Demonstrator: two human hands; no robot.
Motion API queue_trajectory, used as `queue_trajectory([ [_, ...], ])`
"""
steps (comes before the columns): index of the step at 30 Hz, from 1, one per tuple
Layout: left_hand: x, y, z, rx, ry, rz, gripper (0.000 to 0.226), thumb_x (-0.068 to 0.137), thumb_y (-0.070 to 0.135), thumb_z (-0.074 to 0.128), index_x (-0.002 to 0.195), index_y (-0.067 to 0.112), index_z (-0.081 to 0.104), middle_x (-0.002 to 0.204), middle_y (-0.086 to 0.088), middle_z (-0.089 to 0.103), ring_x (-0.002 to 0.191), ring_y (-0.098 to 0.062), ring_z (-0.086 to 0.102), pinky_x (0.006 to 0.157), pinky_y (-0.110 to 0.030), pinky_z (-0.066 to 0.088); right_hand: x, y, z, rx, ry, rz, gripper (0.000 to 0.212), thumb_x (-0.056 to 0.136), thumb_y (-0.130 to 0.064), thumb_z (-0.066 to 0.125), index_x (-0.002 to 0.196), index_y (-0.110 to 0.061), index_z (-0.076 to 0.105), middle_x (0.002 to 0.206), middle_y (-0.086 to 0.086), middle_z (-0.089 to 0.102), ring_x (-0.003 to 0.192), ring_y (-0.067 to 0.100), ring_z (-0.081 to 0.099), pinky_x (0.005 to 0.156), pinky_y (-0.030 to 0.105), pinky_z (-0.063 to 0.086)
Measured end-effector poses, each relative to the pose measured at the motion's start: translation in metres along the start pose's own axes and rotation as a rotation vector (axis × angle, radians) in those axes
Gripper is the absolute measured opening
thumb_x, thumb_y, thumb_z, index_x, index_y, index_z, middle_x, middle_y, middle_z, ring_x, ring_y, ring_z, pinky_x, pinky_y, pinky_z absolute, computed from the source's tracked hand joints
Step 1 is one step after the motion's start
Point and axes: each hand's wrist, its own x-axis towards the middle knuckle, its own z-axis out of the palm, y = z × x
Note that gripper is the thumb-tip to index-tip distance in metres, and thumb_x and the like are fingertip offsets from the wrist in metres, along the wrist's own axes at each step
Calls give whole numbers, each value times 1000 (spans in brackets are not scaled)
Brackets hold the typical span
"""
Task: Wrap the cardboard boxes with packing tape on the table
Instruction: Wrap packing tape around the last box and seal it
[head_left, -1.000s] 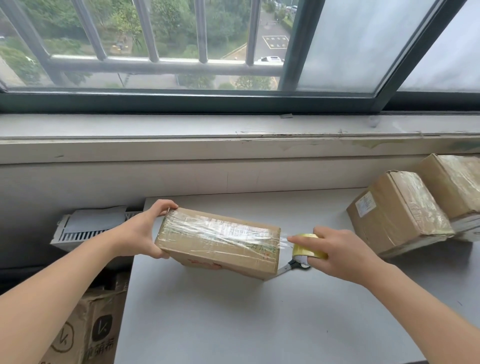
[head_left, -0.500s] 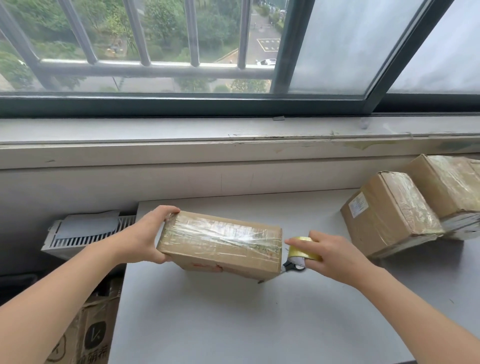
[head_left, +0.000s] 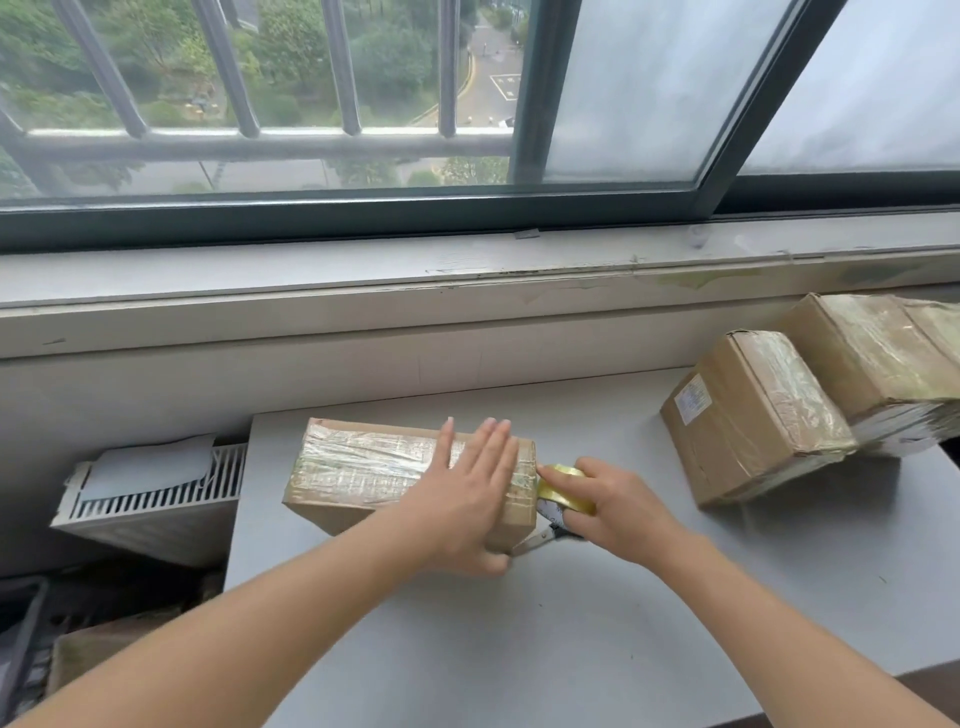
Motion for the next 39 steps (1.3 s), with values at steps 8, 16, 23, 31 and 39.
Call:
queue_trajectory([
  [8, 30, 7, 5, -21, 162, 27, 97, 73, 56, 60, 152, 16, 20, 139, -12, 33, 127, -35, 37, 106, -56, 29, -1, -2, 1, 15, 17, 27, 43, 87, -49, 51, 127, -38, 62, 77, -8, 38, 57, 20, 40, 53, 28, 35],
  [16, 24, 2, -3, -166, 214, 10, 79, 69, 55, 56, 140, 25, 38, 128, -4, 40, 120, -31, 43, 103, -47, 32, 5, -10, -12, -33, -96, 110, 77, 77, -67, 29, 143, -40, 57, 88, -3, 43, 75, 21, 45, 68, 33, 42],
  [23, -17, -50, -56, -579, 378, 89, 109, 62, 55, 84, 153, 28, 31, 139, 4, 37, 133, -18, 40, 112, -34, 35, 57, -59, -76, -38, 99, -109, 53, 83, -26, 56, 131, -44, 66, 83, -9, 48, 69, 17, 51, 61, 34, 49],
  [31, -72, -88, -56, -865, 604, -25, 106, 66, 26, 96, 151, 18, 35, 138, 6, 41, 131, -6, 45, 112, -24, 38, 112, -127, -122, 72, 67, -362, 55, 90, -15, 76, 132, -48, 63, 85, -7, 56, 75, 8, 53, 71, 19, 42],
  [39, -109, -123, -21, -1093, 477, -156, 104, 66, 21, 98, 149, 40, 36, 138, 25, 53, 136, -5, 50, 116, -29, 41, 121, -130, -133, -263, -186, -366, 56, 91, -18, 72, 134, -52, 60, 82, -17, 47, 76, 4, 47, 72, 19, 38],
])
